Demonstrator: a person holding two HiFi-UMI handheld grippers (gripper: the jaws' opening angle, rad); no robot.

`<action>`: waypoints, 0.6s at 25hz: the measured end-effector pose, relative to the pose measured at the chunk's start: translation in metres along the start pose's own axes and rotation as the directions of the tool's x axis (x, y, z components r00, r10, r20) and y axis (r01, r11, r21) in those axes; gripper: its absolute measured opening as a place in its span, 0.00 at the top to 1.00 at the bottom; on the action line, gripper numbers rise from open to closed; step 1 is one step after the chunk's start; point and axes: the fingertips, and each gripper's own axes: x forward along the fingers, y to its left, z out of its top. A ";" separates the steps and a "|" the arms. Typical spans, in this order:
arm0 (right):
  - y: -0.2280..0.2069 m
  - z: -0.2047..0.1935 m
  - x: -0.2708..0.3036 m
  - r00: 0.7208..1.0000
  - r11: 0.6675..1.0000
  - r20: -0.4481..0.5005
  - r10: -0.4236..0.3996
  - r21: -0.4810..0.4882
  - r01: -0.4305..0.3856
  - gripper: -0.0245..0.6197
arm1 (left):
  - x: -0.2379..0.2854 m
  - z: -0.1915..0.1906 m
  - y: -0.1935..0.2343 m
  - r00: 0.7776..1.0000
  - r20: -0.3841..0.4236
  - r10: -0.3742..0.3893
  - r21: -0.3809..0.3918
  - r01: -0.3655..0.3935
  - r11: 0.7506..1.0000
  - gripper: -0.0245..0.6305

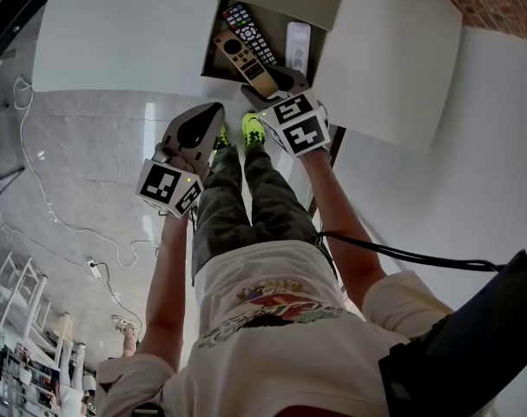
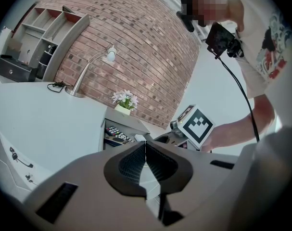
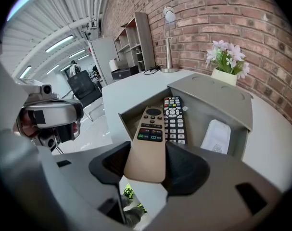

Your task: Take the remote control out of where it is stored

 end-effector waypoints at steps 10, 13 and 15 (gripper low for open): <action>-0.004 0.000 -0.002 1.000 1.000 -0.004 -0.015 -0.004 0.015 0.63 | 0.008 0.003 -0.003 1.000 0.004 -0.007 -0.004 0.007 1.000 0.95; -0.003 0.002 -0.003 1.000 1.000 -0.004 -0.018 -0.001 0.018 0.63 | 0.007 0.003 -0.002 1.000 0.002 -0.007 -0.006 0.007 1.000 0.95; -0.004 0.003 -0.003 1.000 1.000 0.004 -0.026 0.001 0.026 0.63 | 0.005 0.003 -0.001 1.000 0.000 -0.004 -0.005 0.004 1.000 0.95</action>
